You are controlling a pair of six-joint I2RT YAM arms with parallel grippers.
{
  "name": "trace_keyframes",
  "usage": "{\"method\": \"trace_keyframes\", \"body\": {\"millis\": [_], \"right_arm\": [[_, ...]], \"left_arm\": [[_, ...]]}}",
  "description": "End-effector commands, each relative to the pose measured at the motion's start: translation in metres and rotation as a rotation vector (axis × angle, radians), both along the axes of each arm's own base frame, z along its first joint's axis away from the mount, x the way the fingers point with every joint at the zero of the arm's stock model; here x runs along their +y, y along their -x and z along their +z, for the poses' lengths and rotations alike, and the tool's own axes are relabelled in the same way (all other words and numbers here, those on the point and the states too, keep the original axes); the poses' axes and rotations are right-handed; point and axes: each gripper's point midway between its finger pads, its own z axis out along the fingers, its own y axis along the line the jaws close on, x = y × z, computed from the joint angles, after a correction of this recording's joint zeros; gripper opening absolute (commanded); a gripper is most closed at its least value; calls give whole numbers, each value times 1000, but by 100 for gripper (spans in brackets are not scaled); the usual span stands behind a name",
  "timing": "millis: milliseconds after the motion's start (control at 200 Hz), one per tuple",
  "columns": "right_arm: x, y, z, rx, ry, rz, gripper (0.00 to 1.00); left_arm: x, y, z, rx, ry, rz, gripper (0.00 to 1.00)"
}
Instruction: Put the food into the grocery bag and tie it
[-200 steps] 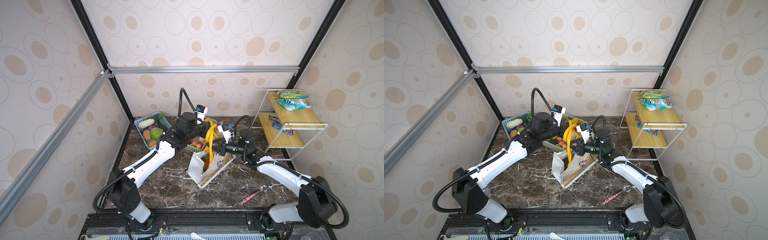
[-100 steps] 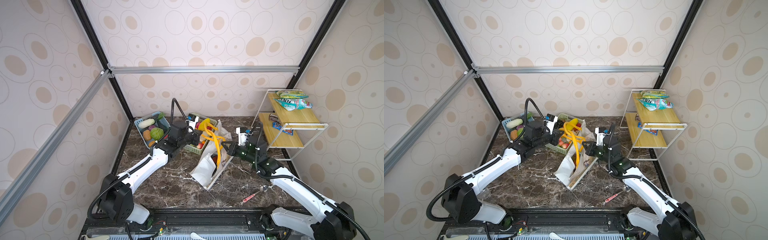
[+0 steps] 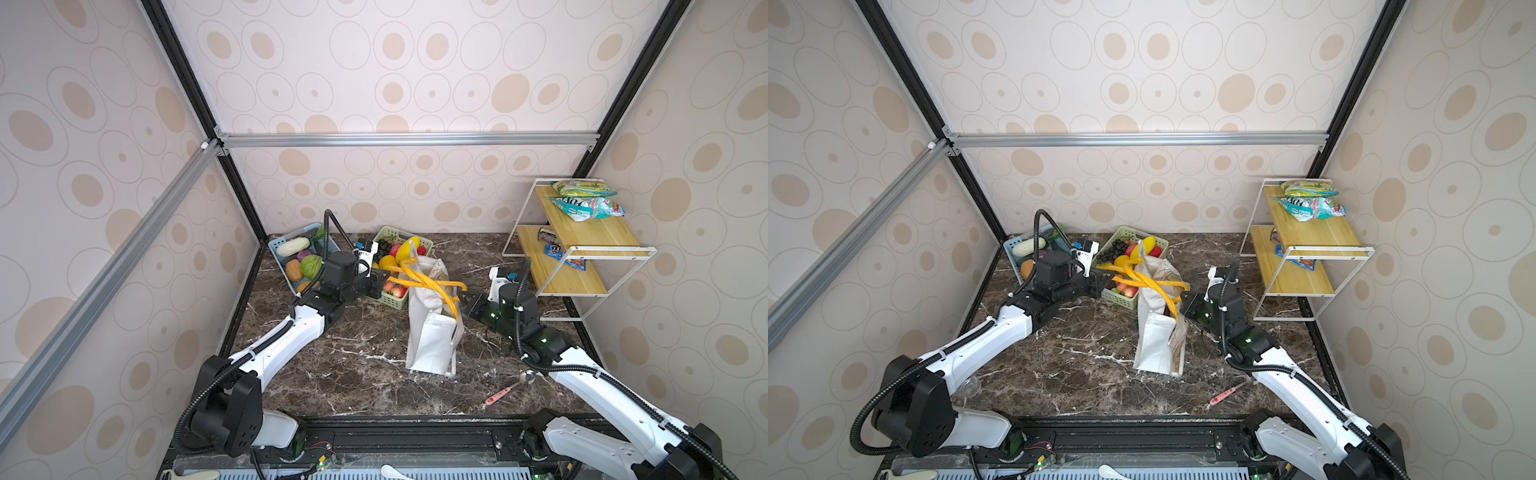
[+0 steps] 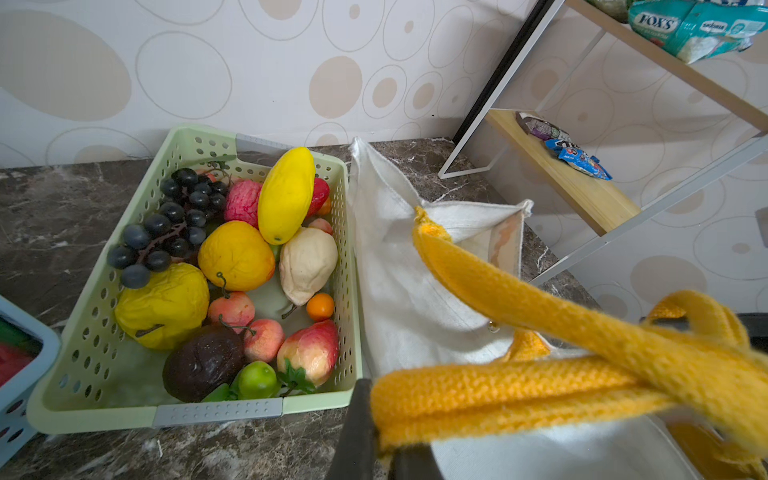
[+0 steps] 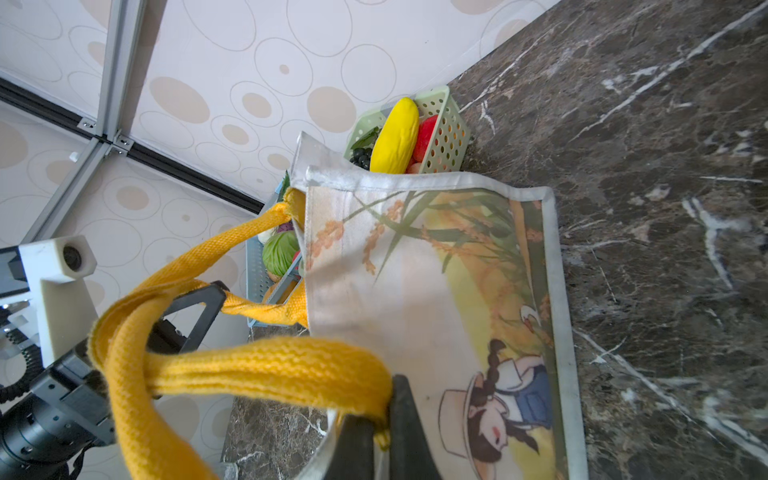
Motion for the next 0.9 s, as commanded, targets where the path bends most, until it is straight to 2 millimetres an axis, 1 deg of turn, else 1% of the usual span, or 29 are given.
{"method": "trace_keyframes", "body": {"millis": [0,85,150,230,285,345,445,490,540,600,685,785,895], "right_arm": [[-62,5,-52,153,167,-245,6],[-68,6,-65,200,161,-275,6],[-72,7,-72,219,160,-292,7],[-76,7,-76,232,171,-298,7],[-74,5,-73,216,188,-271,8],[-62,0,-64,172,199,-194,11],[-25,-11,-35,32,198,33,16],[-9,-12,-24,-22,214,141,18],[2,-12,-16,-57,252,234,20],[13,-11,-13,-87,307,335,24],[21,-10,-10,-116,375,433,30],[26,-11,-5,-142,428,491,37],[35,-12,7,-190,434,534,45]], "left_arm": [[73,-38,-19,34,-44,298,0],[82,-42,-33,86,-29,336,0],[87,-45,-40,109,-19,359,0],[85,-46,-40,106,-4,354,0],[73,-44,-31,90,33,295,0],[56,-40,-19,72,77,220,0],[21,-28,2,36,83,98,0],[9,-25,10,20,79,64,0],[0,-22,15,15,88,35,0],[-6,-22,19,15,103,24,0],[-9,-21,20,18,110,19,0],[-13,-19,24,12,114,6,0],[-18,-16,29,5,112,-5,0]]}}
